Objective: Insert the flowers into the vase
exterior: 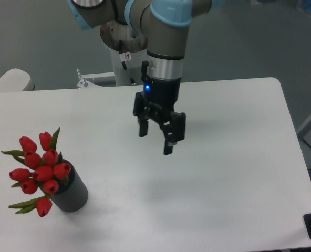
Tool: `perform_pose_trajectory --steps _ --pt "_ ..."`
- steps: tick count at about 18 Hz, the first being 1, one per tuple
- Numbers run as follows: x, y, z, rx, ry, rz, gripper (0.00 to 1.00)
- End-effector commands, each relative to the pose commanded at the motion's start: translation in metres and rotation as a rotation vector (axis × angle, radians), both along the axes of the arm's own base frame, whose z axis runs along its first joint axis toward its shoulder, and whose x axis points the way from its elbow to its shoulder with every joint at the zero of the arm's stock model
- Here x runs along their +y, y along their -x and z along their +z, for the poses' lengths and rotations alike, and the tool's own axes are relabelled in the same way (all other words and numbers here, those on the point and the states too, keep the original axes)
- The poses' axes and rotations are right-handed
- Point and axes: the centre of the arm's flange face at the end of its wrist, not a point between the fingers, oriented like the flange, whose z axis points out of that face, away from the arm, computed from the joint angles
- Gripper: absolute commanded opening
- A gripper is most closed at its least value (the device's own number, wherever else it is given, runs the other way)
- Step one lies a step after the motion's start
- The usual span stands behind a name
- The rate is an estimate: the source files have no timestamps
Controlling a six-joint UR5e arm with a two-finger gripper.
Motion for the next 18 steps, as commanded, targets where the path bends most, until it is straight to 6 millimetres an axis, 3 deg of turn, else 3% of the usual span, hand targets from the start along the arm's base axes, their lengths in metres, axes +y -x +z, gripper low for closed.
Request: perform_pose_trajectory --steps 3,5,7,18 --pt "-0.010 0.012 0.010 0.081 0.105 -0.110 1.00" --pt "-0.009 0.017 0.028 0.080 0.137 -0.160 1.00" --pt "-0.011 0.031 0.033 0.059 0.166 -0.178 1.00" --pt "-0.008 0.030 0.030 0.065 0.180 -0.186 1.00"
